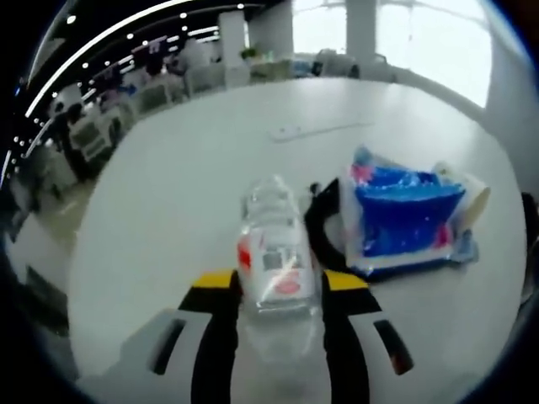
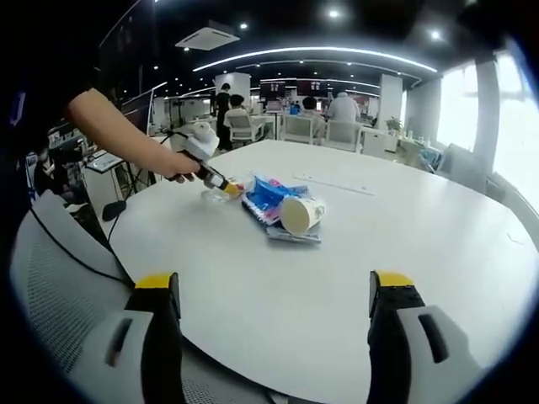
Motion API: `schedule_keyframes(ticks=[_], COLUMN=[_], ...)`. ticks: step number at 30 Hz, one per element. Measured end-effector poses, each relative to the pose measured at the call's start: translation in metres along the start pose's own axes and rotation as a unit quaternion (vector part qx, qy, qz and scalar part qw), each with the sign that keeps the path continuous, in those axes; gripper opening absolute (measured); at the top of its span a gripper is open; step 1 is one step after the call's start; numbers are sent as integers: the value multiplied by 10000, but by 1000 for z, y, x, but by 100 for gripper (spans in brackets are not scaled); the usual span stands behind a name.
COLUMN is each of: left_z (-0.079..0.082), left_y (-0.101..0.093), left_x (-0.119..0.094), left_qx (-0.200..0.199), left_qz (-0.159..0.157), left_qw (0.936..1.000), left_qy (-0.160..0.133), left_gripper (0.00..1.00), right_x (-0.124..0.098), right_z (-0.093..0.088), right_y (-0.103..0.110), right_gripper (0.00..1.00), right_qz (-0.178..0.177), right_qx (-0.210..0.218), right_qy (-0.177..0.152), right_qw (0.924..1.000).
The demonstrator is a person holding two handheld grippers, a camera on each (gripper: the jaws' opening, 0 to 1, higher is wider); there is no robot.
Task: Arrange the tabletop items into an orderly group along one side of the table until the central work area is clear of visible clutter.
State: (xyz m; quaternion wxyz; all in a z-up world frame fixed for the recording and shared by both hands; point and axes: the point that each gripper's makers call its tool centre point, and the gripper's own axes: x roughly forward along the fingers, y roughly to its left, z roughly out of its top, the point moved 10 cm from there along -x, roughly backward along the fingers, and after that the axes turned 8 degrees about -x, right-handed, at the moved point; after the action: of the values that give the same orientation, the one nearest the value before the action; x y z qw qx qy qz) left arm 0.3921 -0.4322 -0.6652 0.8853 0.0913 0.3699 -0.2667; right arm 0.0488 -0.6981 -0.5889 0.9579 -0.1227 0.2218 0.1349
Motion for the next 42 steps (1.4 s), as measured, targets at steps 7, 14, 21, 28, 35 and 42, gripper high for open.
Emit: schedule_keyframes(ticks=[7, 14, 21, 28, 35, 42], left_z=[-5, -17, -31, -42, -56, -70], left_y=[3, 4, 2, -4, -17, -28], left_x=[-10, -23, -40, -52, -64, -77], left_qx=[-12, 8, 13, 25, 37, 100], left_qz=[-85, -151, -218, -377, -558, -682], left_qw=[9999, 9998, 9997, 9992, 9983, 9976], left_qy=[105, 116, 129, 149, 129, 118], left_gripper=[33, 32, 32, 32, 32, 32], right_x=[1, 1, 1, 1, 1, 1], right_z=[1, 2, 3, 3, 3, 4], right_y=[1, 2, 3, 4, 4, 6], right_gripper=[93, 93, 93, 93, 93, 93], right_qz=[44, 72, 116, 158, 177, 227], right_qx=[-46, -72, -115, -149, -148, -203], right_qy=[-22, -66, -100, -134, -148, -168], right_qw=[10000, 9999, 9998, 9997, 9996, 9994])
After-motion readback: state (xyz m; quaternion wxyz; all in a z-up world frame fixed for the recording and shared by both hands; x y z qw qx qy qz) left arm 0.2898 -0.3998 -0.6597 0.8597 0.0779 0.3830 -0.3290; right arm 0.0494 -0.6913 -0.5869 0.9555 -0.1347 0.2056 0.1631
